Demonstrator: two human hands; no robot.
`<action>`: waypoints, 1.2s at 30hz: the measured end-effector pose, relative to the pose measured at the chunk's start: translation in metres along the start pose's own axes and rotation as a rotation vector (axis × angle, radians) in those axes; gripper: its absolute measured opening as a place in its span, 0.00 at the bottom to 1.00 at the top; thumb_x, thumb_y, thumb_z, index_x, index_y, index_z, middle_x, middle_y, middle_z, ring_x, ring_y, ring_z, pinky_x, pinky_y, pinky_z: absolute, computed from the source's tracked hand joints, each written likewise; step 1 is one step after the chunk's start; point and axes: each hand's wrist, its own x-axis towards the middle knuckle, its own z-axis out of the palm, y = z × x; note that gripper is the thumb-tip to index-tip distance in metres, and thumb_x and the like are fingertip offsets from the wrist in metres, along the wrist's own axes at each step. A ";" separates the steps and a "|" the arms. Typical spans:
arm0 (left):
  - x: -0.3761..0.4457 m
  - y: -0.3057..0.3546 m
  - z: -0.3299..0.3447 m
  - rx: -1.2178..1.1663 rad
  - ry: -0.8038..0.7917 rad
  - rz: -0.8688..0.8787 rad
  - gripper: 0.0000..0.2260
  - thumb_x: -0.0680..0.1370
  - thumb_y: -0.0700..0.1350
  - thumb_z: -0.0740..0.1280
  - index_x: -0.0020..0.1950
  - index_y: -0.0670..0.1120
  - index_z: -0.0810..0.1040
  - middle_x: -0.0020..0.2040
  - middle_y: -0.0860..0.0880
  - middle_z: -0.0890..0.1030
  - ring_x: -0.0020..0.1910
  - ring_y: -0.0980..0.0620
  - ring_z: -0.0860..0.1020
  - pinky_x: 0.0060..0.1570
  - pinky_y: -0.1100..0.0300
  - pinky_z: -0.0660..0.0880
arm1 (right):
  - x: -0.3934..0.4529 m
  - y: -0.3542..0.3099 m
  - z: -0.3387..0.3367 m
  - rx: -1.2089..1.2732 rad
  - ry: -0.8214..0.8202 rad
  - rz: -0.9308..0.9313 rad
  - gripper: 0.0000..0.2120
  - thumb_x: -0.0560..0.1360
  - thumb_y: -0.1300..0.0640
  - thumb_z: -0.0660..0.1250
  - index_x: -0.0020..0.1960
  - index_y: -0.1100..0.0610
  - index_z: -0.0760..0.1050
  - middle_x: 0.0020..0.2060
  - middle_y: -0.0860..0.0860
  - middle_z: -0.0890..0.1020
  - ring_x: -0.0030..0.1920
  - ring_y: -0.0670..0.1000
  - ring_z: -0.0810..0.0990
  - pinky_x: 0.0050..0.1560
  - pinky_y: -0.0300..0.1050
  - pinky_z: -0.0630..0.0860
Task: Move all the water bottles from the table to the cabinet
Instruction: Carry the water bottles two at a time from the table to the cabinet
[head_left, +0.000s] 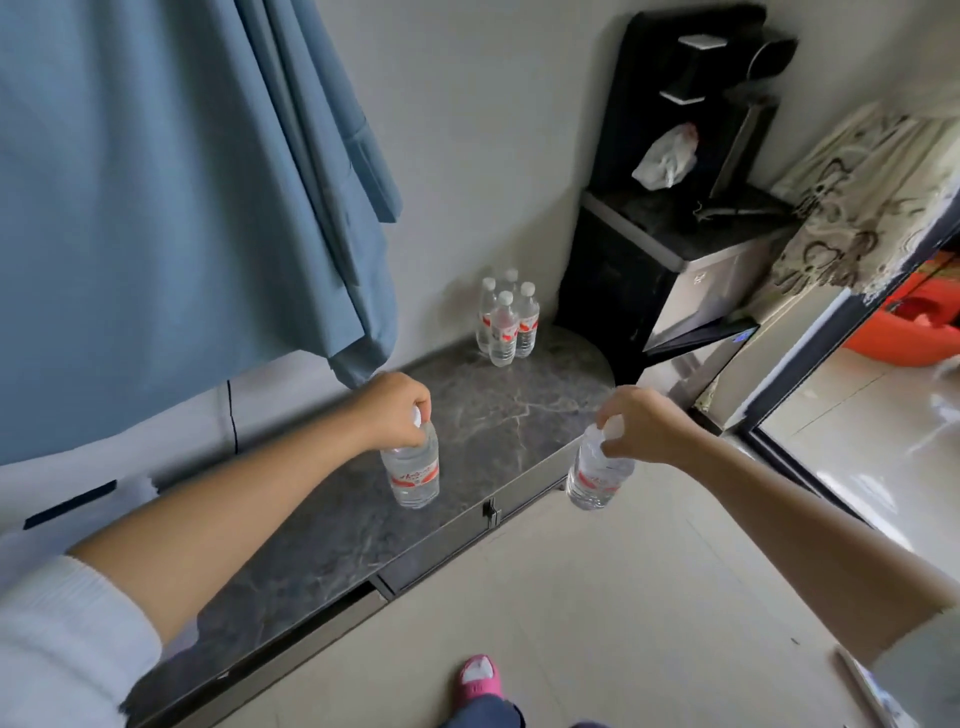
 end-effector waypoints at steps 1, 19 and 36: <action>0.017 -0.003 -0.004 0.004 0.011 0.006 0.10 0.73 0.38 0.65 0.52 0.40 0.81 0.54 0.45 0.81 0.51 0.49 0.75 0.37 0.64 0.66 | 0.014 0.002 -0.004 0.005 0.006 0.011 0.14 0.69 0.61 0.68 0.55 0.58 0.80 0.57 0.54 0.78 0.50 0.54 0.77 0.40 0.37 0.69; 0.257 0.035 0.008 -0.019 -0.152 -0.082 0.11 0.72 0.40 0.67 0.53 0.43 0.81 0.53 0.45 0.76 0.51 0.47 0.75 0.46 0.59 0.69 | 0.259 0.085 -0.056 -0.096 -0.214 -0.126 0.15 0.69 0.60 0.64 0.55 0.55 0.80 0.49 0.51 0.74 0.46 0.53 0.75 0.28 0.33 0.61; 0.417 0.057 0.093 -0.298 -0.128 -0.340 0.11 0.72 0.38 0.66 0.53 0.43 0.82 0.59 0.47 0.79 0.61 0.48 0.75 0.60 0.61 0.69 | 0.436 0.128 -0.022 -0.173 -0.447 -0.183 0.14 0.72 0.59 0.62 0.55 0.60 0.77 0.39 0.50 0.68 0.43 0.53 0.70 0.29 0.34 0.59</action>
